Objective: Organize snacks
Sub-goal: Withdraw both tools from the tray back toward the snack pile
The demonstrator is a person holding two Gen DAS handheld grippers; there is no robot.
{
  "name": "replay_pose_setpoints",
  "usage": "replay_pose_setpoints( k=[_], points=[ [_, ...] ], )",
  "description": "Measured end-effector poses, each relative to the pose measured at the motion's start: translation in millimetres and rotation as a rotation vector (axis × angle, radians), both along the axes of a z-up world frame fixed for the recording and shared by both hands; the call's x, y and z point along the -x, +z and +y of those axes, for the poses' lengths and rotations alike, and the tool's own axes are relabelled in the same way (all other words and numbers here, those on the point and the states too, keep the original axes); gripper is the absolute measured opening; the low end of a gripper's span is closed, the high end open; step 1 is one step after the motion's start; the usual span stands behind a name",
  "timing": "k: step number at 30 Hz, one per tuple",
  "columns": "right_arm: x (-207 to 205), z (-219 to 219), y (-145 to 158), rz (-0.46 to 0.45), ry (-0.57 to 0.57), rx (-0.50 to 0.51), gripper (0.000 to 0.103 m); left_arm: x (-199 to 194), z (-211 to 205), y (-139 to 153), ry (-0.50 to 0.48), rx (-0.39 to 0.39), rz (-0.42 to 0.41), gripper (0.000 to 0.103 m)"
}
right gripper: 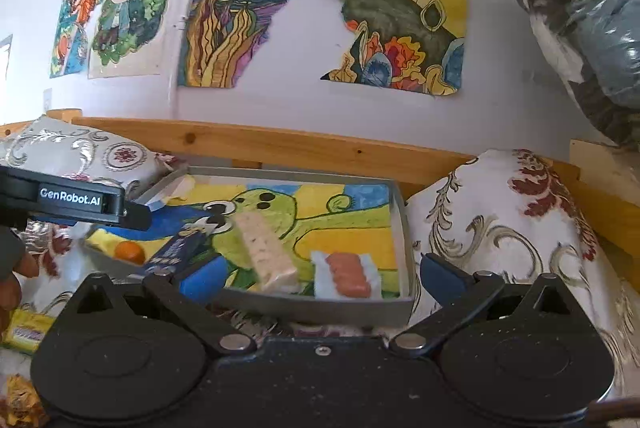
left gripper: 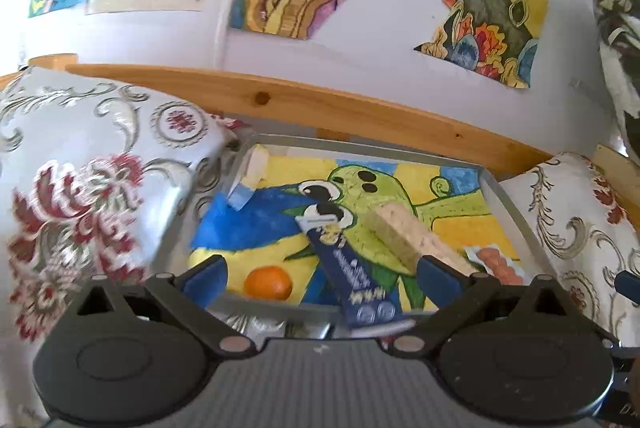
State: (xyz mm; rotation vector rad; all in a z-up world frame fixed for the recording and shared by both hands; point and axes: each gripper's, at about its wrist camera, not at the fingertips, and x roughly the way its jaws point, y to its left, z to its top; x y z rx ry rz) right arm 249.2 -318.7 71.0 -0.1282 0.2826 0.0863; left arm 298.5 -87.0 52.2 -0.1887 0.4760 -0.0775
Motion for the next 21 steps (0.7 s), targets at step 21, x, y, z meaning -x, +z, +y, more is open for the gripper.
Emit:
replay_pose_setpoints(
  k=[21],
  points=[
    [133, 57, 1, 0.037, 0.019, -0.048, 0.102, 150, 76, -19, 0.072, -0.053, -0.047, 0.102]
  ],
)
